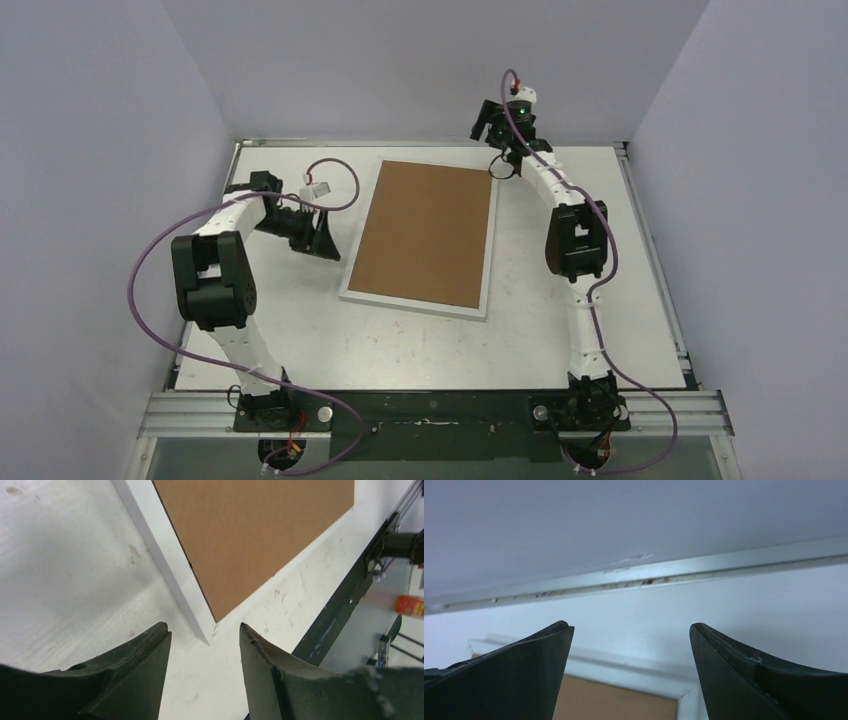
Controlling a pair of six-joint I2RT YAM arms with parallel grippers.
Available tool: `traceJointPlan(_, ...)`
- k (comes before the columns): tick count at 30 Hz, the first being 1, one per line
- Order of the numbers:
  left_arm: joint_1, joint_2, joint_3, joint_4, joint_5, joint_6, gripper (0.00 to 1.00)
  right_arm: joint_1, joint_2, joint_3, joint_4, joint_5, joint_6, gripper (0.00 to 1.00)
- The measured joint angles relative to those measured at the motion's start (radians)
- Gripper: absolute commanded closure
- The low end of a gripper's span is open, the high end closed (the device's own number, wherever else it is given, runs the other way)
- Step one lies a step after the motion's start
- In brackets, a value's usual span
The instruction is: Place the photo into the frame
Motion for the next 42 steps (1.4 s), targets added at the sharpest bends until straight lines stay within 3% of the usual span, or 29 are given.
traceJointPlan(4, 0.013, -0.011, -0.038, -0.115, -0.050, 0.168, 0.49, -0.082, 0.075, 0.049, 0.068, -0.039, 0.013, 0.10)
traceJointPlan(9, 0.003, -0.050, -0.137, -0.134, -0.146, 0.250, 0.48, -0.114, 0.166, 0.047, 0.088, -0.095, 0.035, 0.10)
traceJointPlan(22, -0.150, -0.151, -0.306, 0.042, -0.366, 0.227, 0.49, -0.107, 0.171, -0.076, 0.273, -0.308, 0.089, 0.06)
traceJointPlan(32, -0.176, -0.188, -0.360, 0.259, -0.537, 0.099, 0.50, -0.128, -0.094, -0.550, 0.445, -0.373, 0.095, 0.02)
traceJointPlan(42, -0.157, -0.099, -0.266, 0.331, -0.549, 0.011, 0.51, -0.128, -0.473, -1.123, 0.525, -0.352, 0.100, 0.04)
